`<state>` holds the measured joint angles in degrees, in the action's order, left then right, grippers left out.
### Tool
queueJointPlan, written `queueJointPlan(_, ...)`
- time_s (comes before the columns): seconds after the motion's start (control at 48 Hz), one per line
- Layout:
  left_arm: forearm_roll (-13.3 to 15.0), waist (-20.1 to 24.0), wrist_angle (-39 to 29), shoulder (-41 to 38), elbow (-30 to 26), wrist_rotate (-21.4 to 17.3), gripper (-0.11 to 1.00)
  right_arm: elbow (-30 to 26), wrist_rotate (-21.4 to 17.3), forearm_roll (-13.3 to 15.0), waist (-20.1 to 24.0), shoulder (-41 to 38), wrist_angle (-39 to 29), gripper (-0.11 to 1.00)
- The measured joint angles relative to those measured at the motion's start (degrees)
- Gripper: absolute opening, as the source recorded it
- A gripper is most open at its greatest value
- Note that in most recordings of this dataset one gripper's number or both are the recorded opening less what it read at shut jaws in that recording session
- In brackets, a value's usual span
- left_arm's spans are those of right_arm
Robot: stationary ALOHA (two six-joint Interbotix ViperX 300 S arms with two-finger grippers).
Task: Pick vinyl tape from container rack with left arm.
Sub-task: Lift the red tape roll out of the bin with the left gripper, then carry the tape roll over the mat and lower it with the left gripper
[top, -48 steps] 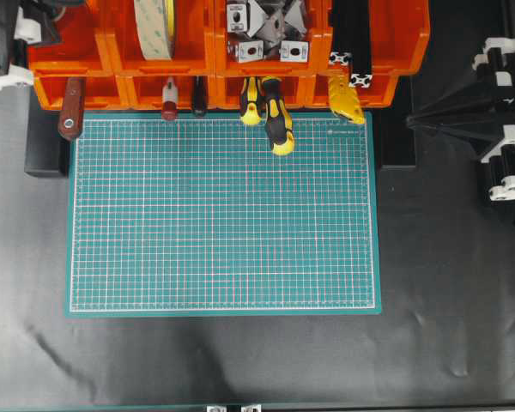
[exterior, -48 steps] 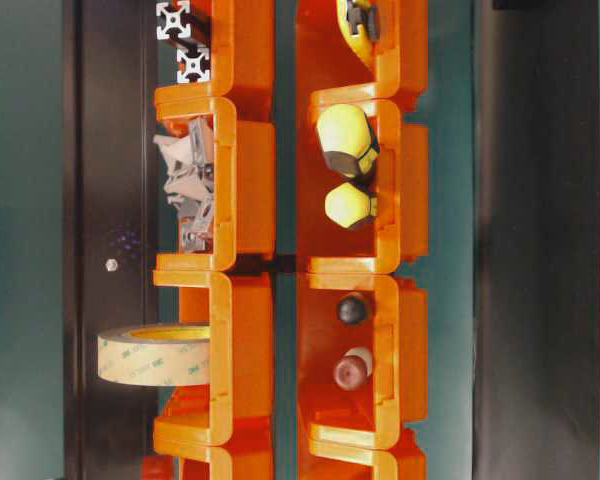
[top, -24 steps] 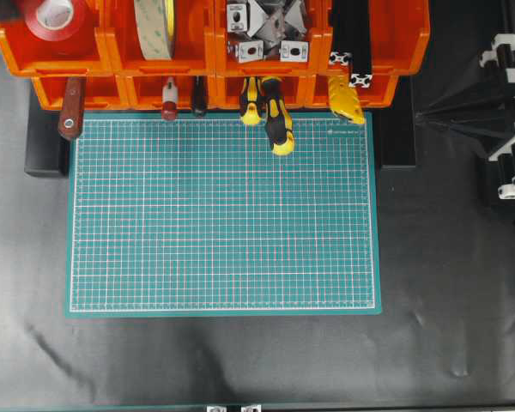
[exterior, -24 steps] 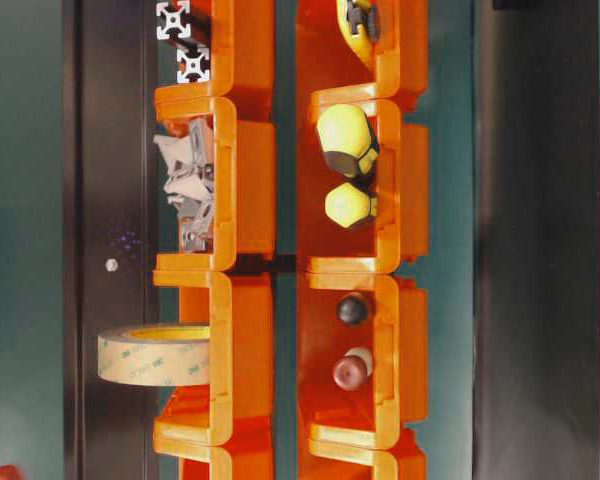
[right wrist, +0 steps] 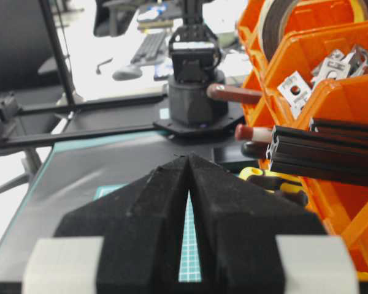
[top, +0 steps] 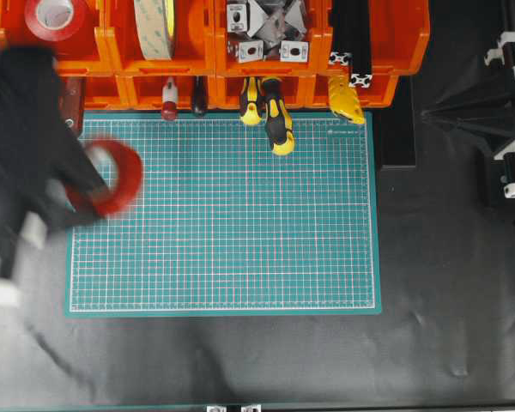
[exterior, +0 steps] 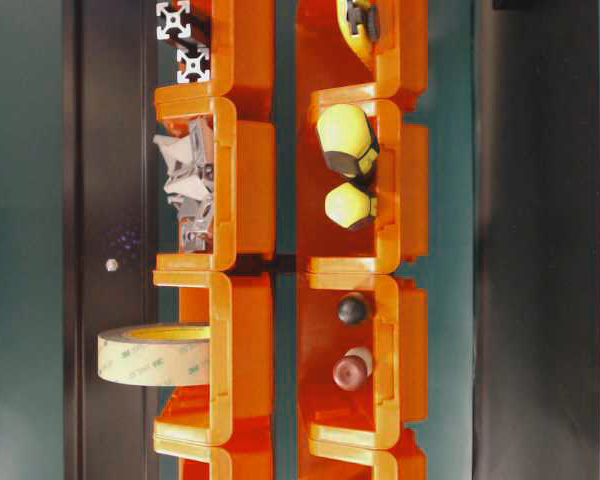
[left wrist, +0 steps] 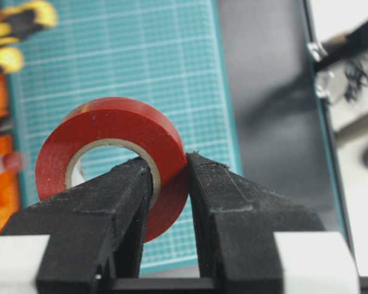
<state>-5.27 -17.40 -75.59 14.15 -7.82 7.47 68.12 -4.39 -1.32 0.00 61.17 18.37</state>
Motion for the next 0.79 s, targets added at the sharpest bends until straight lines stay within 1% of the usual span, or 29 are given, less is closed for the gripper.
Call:
queueJointPlan(0.125,0.00,-2.72,5.45,-4.22,3.87,-0.18,0.18,-0.09,-0.09,0.00,0.00,0.79,-1.23,0.00)
queueJointPlan(0.229,0.00,-3.34,8.88,-7.12,6.42,-0.88,0.18,-0.44,-0.09,0.00,0.00,1.32,-2.46,0.00)
queueJointPlan(0.333,0.00,-3.16,10.99,-10.11,8.88,-0.88,0.18,-0.62,-0.09,0.00,0.00,1.85,-3.34,0.00)
queueJointPlan(0.437,0.00,-3.08,13.54,-13.27,11.34,-1.93,0.18,-0.88,-0.09,0.00,0.00,2.37,-4.04,0.00)
queueJointPlan(0.541,-0.09,-3.08,17.84,-16.52,14.24,-2.81,0.18,-1.05,-0.09,0.00,0.00,2.72,-4.57,0.00)
queueJointPlan(0.708,-0.09,-1.41,26.72,-20.57,18.46,-3.08,0.18,-1.23,-0.09,0.00,0.00,3.08,-4.66,0.00)
queueJointPlan(0.791,0.00,-0.26,28.92,-22.41,19.51,-3.25,0.18,-1.23,-0.09,0.00,0.00,3.16,-4.83,0.00)
